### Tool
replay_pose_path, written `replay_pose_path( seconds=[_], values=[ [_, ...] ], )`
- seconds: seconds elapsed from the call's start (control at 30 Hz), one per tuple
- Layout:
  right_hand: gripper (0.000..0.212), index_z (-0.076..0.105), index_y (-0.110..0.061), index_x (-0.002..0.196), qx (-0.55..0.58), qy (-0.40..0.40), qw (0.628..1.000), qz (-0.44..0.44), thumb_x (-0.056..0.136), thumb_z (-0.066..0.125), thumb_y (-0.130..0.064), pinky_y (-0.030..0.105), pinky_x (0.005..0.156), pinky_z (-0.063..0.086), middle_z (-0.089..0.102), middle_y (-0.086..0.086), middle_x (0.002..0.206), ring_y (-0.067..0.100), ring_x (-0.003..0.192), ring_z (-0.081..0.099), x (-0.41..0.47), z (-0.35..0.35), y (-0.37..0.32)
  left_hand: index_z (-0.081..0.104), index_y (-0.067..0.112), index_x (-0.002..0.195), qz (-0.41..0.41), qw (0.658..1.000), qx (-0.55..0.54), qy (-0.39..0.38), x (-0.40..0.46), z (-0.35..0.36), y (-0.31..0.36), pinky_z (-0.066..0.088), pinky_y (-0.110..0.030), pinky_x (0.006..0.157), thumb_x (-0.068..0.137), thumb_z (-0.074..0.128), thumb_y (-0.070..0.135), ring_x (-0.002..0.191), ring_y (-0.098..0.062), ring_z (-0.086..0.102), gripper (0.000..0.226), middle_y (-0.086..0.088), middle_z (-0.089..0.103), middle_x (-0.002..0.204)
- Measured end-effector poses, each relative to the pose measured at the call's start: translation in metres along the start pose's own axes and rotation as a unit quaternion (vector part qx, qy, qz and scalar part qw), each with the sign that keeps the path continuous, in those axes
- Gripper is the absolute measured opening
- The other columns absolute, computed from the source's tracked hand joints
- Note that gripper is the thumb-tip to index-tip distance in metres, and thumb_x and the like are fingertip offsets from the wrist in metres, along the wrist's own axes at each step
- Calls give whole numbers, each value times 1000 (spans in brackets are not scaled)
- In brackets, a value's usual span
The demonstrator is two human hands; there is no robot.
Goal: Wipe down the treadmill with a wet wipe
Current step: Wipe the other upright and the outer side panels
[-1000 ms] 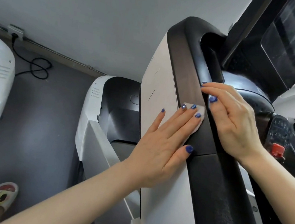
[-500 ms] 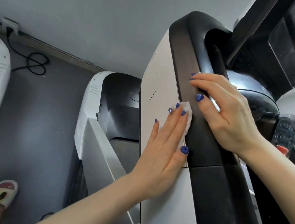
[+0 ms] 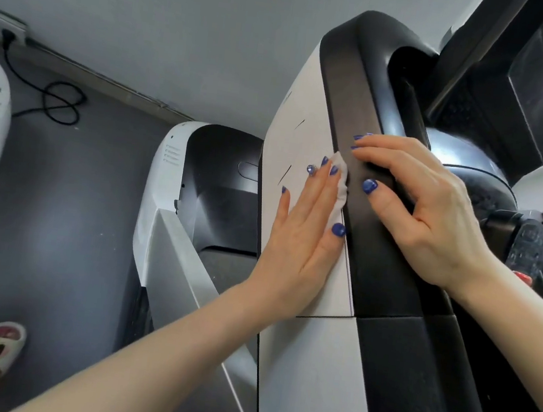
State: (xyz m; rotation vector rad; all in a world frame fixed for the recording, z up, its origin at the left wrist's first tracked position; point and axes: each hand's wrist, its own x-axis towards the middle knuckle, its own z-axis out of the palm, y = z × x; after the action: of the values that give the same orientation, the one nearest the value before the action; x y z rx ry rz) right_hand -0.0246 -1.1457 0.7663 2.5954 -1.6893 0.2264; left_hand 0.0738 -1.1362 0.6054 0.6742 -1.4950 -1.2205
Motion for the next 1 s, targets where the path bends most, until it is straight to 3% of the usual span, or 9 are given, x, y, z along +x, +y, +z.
replay_pose_path(
  seconds=[0.23,0.5,0.67,0.8,1.0],
  values=[
    [32,66,-9,125,7,10,1000,2,96,53,-14,49,107,43,60,-1,135,14,130,54,-2,0,-2,-6,25,160,8,1000,-11,-28,-71,14,1,-9,-43,124,106,12,53,156,-14,-8,63,10,-7,170],
    [34,66,-13,126,-8,-17,1000,13,95,54,-17,48,110,41,59,-4,136,13,131,52,1,0,-2,-6,35,153,-46,998,-31,21,5,-1,-13,-9,-46,126,102,17,48,153,-2,-10,58,16,-4,167],
    [35,69,-16,122,-47,-43,998,8,97,48,-29,33,114,32,59,-5,136,12,131,50,5,-2,0,-6,29,159,-41,998,-39,-4,-37,10,-8,-8,-42,126,103,15,58,155,-7,-10,66,17,-8,168],
    [38,74,-12,113,-75,-41,996,-16,99,43,-31,23,107,30,67,-1,124,9,118,55,31,2,1,-4,27,160,-34,999,-12,-22,-44,6,-12,-11,-36,124,103,8,62,155,-9,-8,68,19,-8,168],
    [40,77,-12,102,-76,-82,992,-63,97,44,-32,38,100,47,72,-3,113,13,108,65,56,15,-4,-4,34,159,-39,999,4,-24,-26,-7,-23,-13,-32,123,102,7,64,155,-6,-8,66,24,-7,167]
  ],
)
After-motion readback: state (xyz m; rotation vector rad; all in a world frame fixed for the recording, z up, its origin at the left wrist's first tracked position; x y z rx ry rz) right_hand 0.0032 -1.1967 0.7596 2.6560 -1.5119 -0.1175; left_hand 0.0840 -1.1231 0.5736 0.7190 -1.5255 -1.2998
